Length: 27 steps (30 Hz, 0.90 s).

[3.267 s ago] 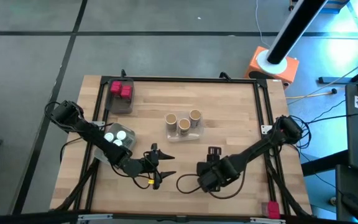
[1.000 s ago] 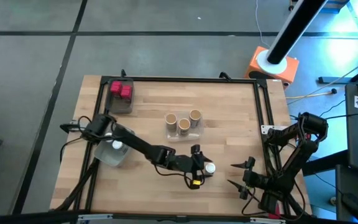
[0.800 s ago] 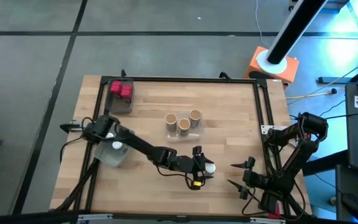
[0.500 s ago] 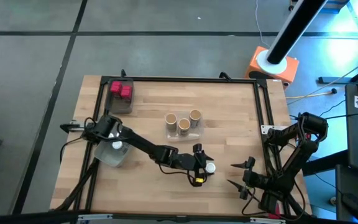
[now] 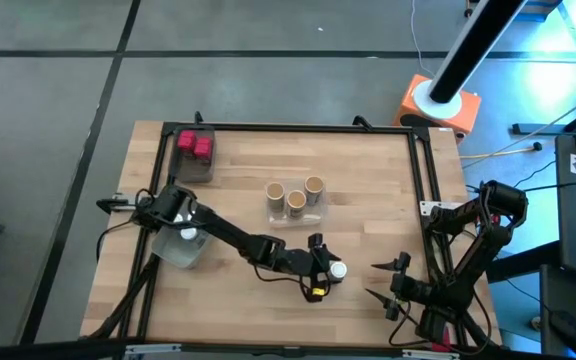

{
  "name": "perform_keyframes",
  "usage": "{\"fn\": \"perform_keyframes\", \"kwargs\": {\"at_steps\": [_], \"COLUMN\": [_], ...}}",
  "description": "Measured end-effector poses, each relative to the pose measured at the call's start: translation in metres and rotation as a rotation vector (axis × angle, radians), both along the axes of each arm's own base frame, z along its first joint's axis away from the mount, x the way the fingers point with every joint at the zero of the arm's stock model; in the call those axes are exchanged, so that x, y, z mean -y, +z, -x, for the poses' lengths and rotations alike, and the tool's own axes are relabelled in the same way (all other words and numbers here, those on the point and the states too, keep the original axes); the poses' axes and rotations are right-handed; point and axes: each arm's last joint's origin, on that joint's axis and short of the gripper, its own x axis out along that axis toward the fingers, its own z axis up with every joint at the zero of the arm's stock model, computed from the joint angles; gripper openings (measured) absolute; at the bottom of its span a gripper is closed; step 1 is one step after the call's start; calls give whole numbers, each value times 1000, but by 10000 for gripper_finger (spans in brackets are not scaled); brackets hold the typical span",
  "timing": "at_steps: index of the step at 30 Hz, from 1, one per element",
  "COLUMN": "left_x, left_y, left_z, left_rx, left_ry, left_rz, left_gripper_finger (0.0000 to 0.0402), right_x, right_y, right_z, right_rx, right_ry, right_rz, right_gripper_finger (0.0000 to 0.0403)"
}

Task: Sort spices by type
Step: Put the white seasoning bottle into the gray bin

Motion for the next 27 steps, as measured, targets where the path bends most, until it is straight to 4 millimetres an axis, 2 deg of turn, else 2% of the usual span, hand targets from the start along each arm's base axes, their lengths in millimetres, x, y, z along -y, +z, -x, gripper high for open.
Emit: {"fn": "perform_keyframes", "kwargs": {"at_steps": [9,14,17,22,27], "left_x": [-3,-2,-4,-5,-1], "left_y": [-13,-12,-11,-11,-9], "left_z": [-7,-8,-9,-9,-8], "left_rx": [46,68,77,79,87], "left_ry": [-17,-33,-31,-31,-30], "left_rz": [49,30,26,18,38], "left_gripper_finger": [276,274,253,189,188], "right_x": [0,0,0,0,0], "right_y": [0,0,0,0,0], "right_z": [0,0,0,0,0], "right_rx": [0,-1,-1,-2,-2], "right_ry": [0,0,0,0,0], "right_rz": [1,0,0,-1,-1], "right_gripper_finger": [330,330,330,330,330]}}
